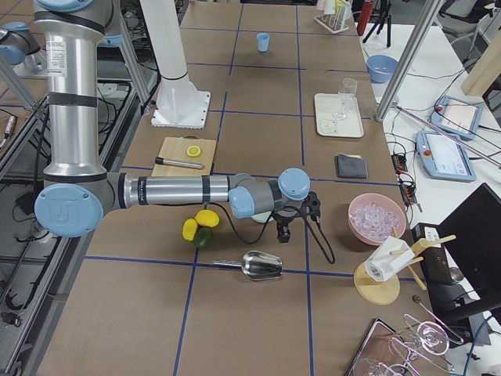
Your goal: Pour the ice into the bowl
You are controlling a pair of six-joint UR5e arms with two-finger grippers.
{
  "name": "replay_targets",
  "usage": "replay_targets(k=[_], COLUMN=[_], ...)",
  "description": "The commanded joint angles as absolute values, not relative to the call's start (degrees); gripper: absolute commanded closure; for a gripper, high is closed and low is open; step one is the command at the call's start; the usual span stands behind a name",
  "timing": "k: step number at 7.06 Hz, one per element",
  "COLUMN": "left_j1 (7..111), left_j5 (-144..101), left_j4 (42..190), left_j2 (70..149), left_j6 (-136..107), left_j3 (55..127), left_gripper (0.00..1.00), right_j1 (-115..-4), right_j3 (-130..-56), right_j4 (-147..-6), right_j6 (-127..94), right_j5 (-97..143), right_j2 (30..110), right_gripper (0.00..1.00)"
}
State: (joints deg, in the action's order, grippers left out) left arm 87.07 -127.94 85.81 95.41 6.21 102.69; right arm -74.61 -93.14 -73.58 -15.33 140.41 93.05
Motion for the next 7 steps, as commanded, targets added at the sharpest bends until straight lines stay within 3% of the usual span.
replay_targets(k=[1, 3, 5, 6, 7], left_j1=[85.2, 85.1, 85.1, 85.1, 85.1], left_j5=[-128.3, -128.1, -128.1, -128.1, -128.1], left_j4=[85.8, 85.8, 85.8, 85.8, 85.8], left_j2=[95.4, 95.4, 95.4, 95.4, 95.4], left_j6=[6.2, 6.2, 6.2, 6.2, 6.2], left_j3=[102.9, 103.3, 103.4, 103.4, 103.5], left_gripper=[0.0, 0.0, 0.0, 0.0, 0.0], right_j1=[-66.1, -60.7, -59.0, -57.4, -57.2], right_j3=[-93.3, -92.7, -91.5, -91.5, -91.5], right_j4=[-54.3, -46.5, -46.5, -46.5, -46.5], right_j6=[-34.8, -48.1, -48.4, -48.7, -48.7], right_j5=[134.9, 130.3, 127.3, 125.9, 125.9], right_j2=[98.4, 99.1, 99.6, 99.6, 99.6], right_gripper=[0.0, 0.02, 0.28, 0.54, 1.0])
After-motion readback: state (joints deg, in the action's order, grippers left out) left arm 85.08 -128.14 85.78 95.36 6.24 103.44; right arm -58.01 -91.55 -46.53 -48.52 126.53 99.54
